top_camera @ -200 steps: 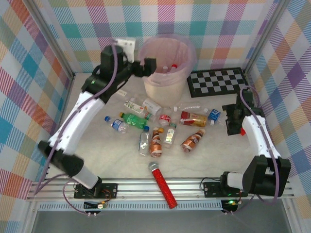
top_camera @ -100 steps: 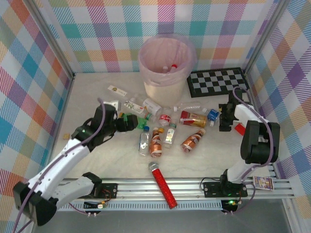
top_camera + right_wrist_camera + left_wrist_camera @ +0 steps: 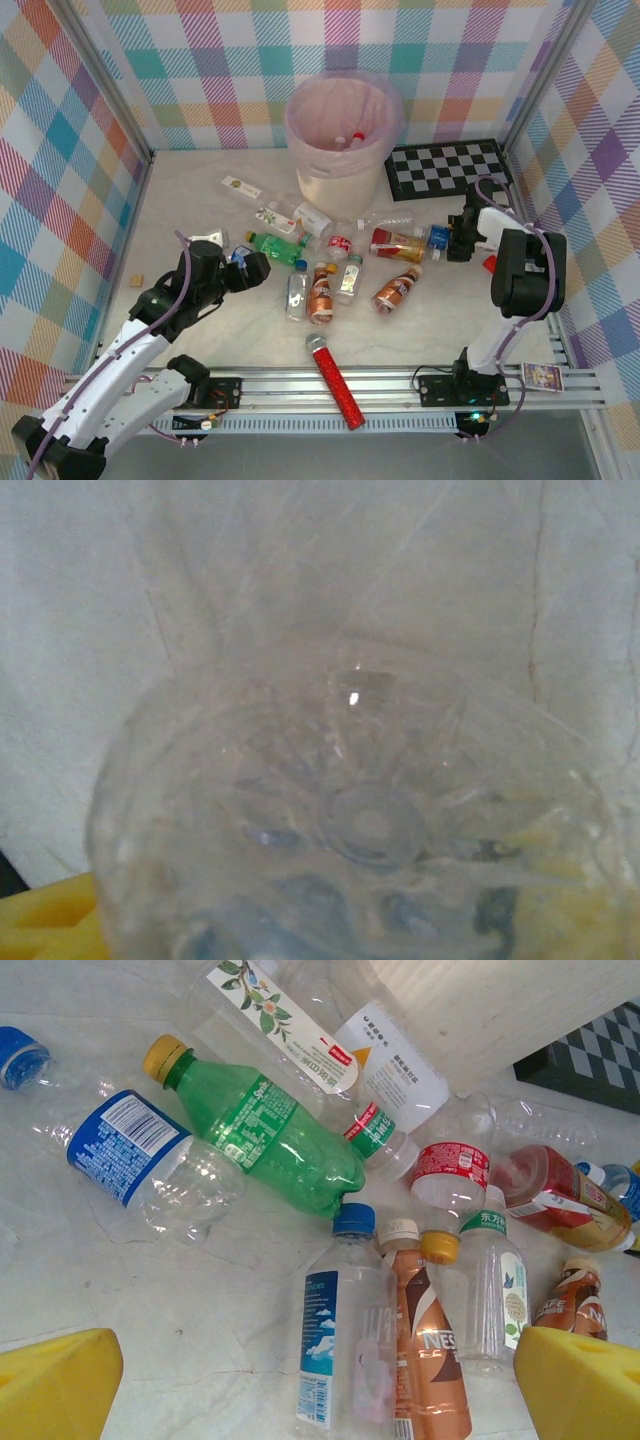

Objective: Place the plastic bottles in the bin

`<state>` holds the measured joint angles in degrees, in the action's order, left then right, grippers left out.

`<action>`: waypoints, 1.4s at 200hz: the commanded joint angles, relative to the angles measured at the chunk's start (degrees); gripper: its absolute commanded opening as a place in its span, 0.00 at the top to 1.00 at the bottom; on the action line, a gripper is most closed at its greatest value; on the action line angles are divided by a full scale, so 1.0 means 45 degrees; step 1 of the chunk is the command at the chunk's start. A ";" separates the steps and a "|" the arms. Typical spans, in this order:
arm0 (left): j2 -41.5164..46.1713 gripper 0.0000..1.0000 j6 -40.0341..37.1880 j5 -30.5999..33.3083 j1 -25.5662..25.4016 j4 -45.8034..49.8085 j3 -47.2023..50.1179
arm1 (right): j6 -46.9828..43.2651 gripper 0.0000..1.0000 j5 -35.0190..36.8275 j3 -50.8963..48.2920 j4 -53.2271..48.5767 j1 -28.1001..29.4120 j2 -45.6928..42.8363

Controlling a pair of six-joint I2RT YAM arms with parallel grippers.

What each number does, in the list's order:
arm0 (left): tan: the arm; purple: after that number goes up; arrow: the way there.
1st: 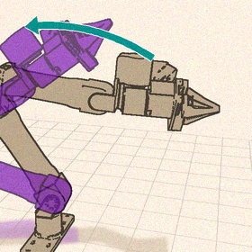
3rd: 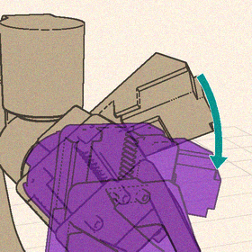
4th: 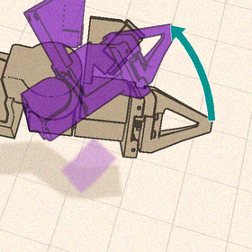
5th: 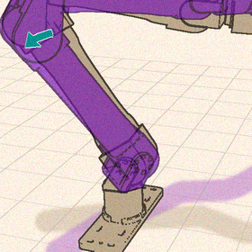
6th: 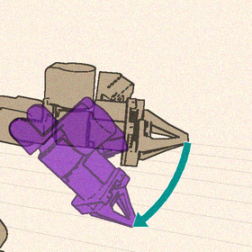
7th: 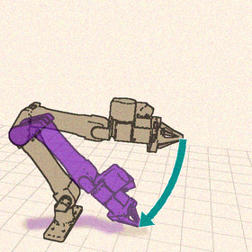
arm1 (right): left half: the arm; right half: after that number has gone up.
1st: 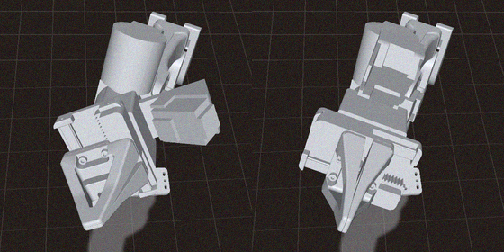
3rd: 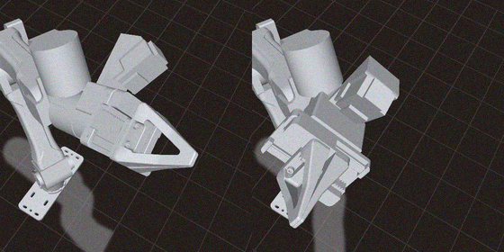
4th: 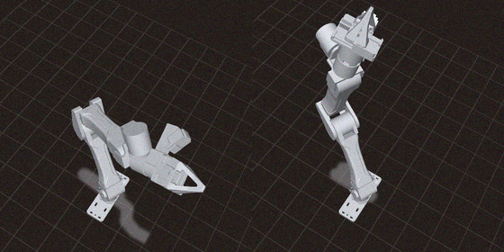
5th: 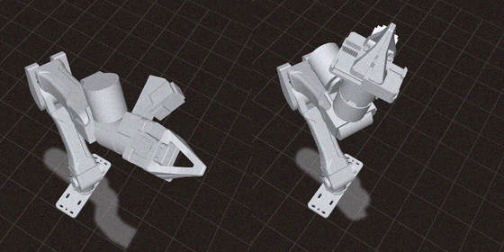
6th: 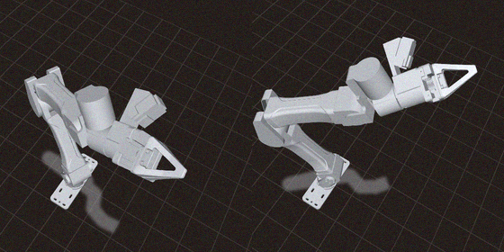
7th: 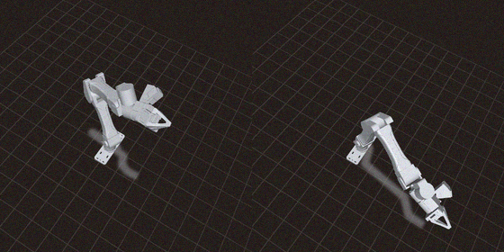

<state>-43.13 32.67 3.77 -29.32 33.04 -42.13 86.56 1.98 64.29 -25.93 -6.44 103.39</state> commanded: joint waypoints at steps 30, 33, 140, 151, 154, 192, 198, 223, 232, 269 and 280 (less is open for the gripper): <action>-0.0248 0.00 0.0243 0.0159 0.0031 0.0111 0.0375 | -0.0603 0.32 0.0521 0.0804 -0.0905 -0.0237 -0.0705; -0.0284 0.00 0.0273 0.0144 0.0031 0.0101 0.0397 | -0.0689 0.33 0.0567 0.0827 -0.0952 -0.0258 -0.0771; -0.2354 0.00 0.0595 0.1407 0.0034 -0.0527 0.0391 | -0.4345 0.50 0.1002 0.1728 -0.2441 -0.0662 -0.4903; -0.2463 0.00 0.0731 0.1473 0.0032 -0.0780 0.0537 | -0.5032 0.52 0.0860 0.2141 -0.2772 -0.0661 -0.5262; -0.2497 0.00 0.0782 0.1485 0.0049 -0.0823 0.0576 | -0.5191 0.53 0.0846 0.2239 -0.2806 -0.0660 -0.5352; -0.3209 0.00 0.1598 0.0962 0.0051 -0.1830 0.0790 | -0.6390 0.62 -0.0094 0.2478 -0.1728 -0.0624 -0.6972; -0.3332 0.00 0.1728 0.0912 0.0051 -0.1916 0.0795 | -0.6494 0.63 -0.0294 0.2649 -0.1632 -0.0568 -0.7093; -0.3640 0.00 0.2256 0.0836 0.0071 -0.2336 0.0818 | -0.7288 0.65 -0.0973 0.3955 -0.1479 -0.0087 -0.6938; -0.3657 0.00 0.2480 0.0901 0.0070 -0.2409 0.0850 | -0.8289 0.66 -0.1404 0.4524 -0.1060 0.0297 -0.6708; -0.3391 0.00 0.3286 0.0930 0.0110 -0.2825 0.1189 | -1.2352 0.72 -0.2529 0.6628 0.0523 0.2627 -0.5437; -0.3251 0.00 0.3428 0.0894 0.0129 -0.2883 0.1284 | -1.3294 0.72 -0.2581 0.6966 0.1196 0.3231 -0.4998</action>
<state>-59.37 44.64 8.03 -29.21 22.13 -37.89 41.69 -5.56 91.57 -28.45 3.07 77.60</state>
